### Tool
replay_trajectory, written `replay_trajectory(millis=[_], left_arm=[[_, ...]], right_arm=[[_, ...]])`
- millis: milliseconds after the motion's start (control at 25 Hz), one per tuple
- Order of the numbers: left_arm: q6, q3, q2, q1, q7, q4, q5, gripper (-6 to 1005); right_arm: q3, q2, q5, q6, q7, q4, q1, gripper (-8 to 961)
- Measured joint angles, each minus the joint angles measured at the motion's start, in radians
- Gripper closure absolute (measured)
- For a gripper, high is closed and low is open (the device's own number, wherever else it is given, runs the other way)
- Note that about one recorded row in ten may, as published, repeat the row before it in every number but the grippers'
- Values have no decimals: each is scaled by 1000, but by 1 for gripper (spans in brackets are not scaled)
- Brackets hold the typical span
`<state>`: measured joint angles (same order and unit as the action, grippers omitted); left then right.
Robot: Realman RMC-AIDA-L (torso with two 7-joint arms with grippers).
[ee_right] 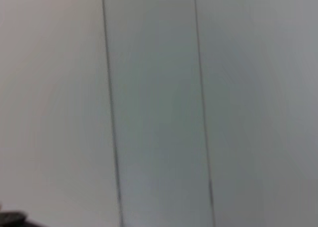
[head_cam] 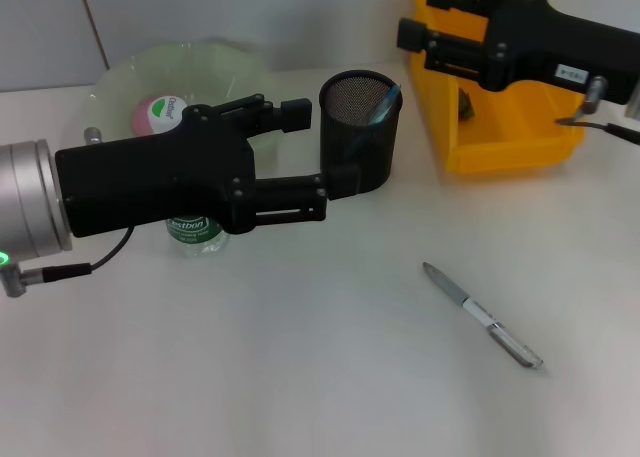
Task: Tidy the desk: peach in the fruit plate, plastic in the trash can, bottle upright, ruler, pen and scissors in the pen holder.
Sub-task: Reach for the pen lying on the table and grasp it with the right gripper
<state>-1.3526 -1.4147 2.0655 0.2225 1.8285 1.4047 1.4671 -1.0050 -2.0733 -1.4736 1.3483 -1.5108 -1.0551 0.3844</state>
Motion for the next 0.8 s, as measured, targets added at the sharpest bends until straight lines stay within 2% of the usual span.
replay_trajectory(millis=[120, 320, 360, 560, 600, 640, 680, 720, 800], left_arm=[[-8, 4, 0, 0, 2, 4, 5, 193], [-47, 17, -3, -8, 16, 5, 39, 194], [-54, 21, -3, -9, 23, 5, 57, 194], [-99, 34, -3, -22, 68, 6, 165, 195], [-113, 41, -3, -30, 71, 8, 185, 195], [-113, 41, -3, -30, 71, 8, 185, 195], [-147, 66, -3, -41, 72, 14, 220, 195], [-166, 80, -3, -44, 72, 16, 236, 195], [-199, 112, -2, -46, 69, 14, 270, 196]], right_arm=[[77, 7, -171, 96, -185, -116, 7, 286], [127, 18, -331, 207, -358, -239, 17, 286], [146, 20, -390, 268, -436, -295, 27, 286], [180, 30, -463, 360, -562, -359, 43, 287], [193, 41, -510, 413, -628, -381, 61, 287], [193, 41, -510, 413, -628, -381, 61, 287], [198, 56, -566, 475, -699, -393, 92, 287], [198, 56, -566, 475, -699, -393, 92, 287], [195, 69, -630, 529, -757, -394, 130, 287]])
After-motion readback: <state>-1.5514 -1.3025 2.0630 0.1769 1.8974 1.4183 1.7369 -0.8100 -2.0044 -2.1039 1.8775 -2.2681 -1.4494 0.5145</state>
